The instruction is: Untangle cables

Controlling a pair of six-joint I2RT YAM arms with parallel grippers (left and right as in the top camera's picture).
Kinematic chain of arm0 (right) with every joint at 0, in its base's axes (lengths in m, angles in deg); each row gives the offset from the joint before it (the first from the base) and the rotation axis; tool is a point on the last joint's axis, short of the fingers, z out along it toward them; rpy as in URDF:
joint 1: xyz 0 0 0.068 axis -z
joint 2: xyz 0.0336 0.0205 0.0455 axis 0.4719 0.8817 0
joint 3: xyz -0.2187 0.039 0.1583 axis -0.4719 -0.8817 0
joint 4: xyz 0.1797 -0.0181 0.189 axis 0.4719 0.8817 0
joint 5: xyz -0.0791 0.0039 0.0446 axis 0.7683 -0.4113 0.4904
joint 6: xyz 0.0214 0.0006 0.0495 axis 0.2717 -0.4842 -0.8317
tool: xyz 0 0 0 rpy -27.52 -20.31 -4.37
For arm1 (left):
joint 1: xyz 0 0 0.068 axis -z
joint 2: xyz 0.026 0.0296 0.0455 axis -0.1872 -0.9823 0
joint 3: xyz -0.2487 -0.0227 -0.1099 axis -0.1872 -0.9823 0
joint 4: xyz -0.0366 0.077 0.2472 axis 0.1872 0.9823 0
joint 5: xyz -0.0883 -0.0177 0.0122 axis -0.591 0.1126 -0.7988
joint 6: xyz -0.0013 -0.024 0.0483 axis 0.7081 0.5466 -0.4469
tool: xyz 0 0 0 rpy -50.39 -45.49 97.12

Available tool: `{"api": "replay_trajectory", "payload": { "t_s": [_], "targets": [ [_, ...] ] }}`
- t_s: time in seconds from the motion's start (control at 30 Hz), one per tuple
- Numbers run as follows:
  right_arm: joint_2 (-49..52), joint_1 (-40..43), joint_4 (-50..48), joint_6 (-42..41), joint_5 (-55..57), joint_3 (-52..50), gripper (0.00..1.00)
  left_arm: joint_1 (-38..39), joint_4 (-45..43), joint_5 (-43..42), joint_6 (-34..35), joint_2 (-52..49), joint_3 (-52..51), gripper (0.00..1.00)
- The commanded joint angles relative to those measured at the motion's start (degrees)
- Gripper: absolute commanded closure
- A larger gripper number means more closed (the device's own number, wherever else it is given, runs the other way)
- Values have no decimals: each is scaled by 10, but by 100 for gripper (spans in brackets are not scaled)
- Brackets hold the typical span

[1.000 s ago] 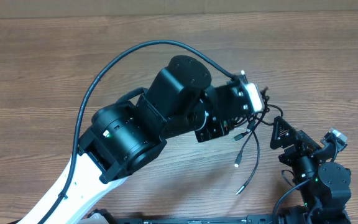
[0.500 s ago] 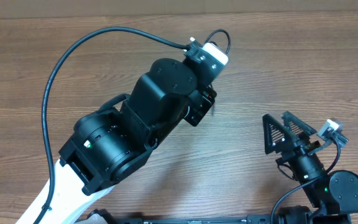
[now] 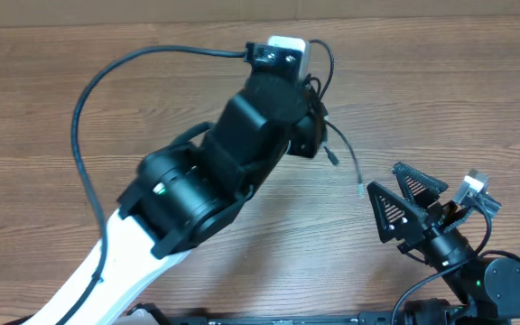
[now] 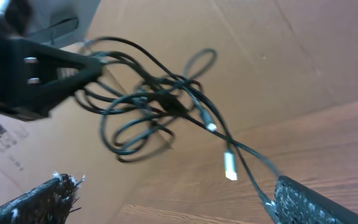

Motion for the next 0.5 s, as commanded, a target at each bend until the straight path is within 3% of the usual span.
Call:
{"api": "replay_trajectory", "payload": {
  "t_s": [0.0, 0.2, 0.47],
  "targets": [
    [0, 2, -12, -16, -5, -2, 0, -3, -13, 14, 213, -22, 13, 96],
    [0, 2, -12, -24, -5, -2, 0, -2, -43, 0, 301, -56, 13, 96],
    [0, 2, -8, -23, -3, -2, 0, -2, -109, -104, 333, -90, 13, 96]
  ]
}}
